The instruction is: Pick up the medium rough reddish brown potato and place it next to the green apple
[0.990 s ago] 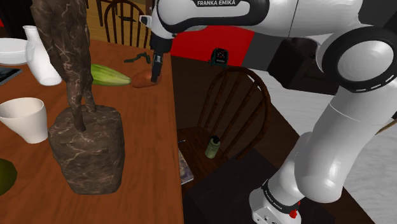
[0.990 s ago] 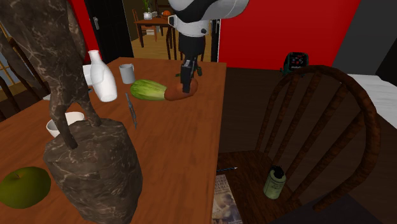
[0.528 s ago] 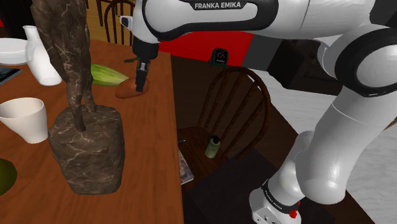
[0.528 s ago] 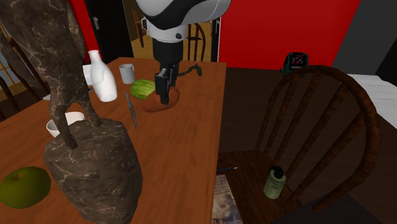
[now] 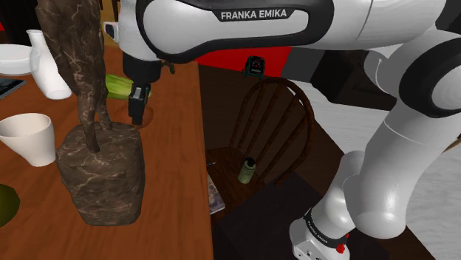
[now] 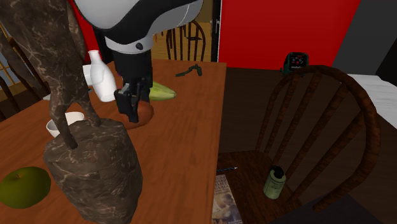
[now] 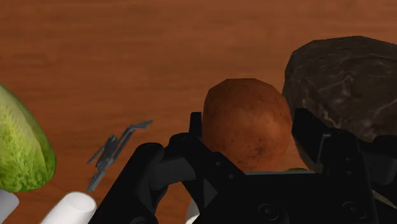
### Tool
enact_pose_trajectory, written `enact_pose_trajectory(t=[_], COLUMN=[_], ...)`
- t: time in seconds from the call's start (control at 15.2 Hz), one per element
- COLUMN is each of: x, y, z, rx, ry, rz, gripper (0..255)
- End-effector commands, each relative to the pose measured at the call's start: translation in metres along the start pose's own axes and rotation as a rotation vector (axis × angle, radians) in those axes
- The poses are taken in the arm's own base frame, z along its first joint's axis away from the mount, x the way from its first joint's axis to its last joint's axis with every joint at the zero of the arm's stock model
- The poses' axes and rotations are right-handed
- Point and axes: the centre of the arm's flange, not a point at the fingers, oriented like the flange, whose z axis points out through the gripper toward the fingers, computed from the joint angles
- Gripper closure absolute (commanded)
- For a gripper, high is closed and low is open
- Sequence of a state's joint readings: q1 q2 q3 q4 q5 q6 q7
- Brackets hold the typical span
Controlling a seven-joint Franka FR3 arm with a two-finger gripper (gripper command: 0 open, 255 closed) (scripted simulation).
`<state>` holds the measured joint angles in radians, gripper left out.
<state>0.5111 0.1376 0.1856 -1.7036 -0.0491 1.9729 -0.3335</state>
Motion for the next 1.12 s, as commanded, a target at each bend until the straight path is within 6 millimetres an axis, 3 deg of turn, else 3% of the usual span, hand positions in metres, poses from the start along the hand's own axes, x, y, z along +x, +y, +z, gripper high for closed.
enact_pose_trajectory(t=[0.0,1.06], x=[0.014,0.118], y=[-0.024,-0.208], z=[-0.002,-0.001], rx=[0.000,0.000], ry=[0.000,0.000], rz=[0.002,0.002], gripper=[255,255])
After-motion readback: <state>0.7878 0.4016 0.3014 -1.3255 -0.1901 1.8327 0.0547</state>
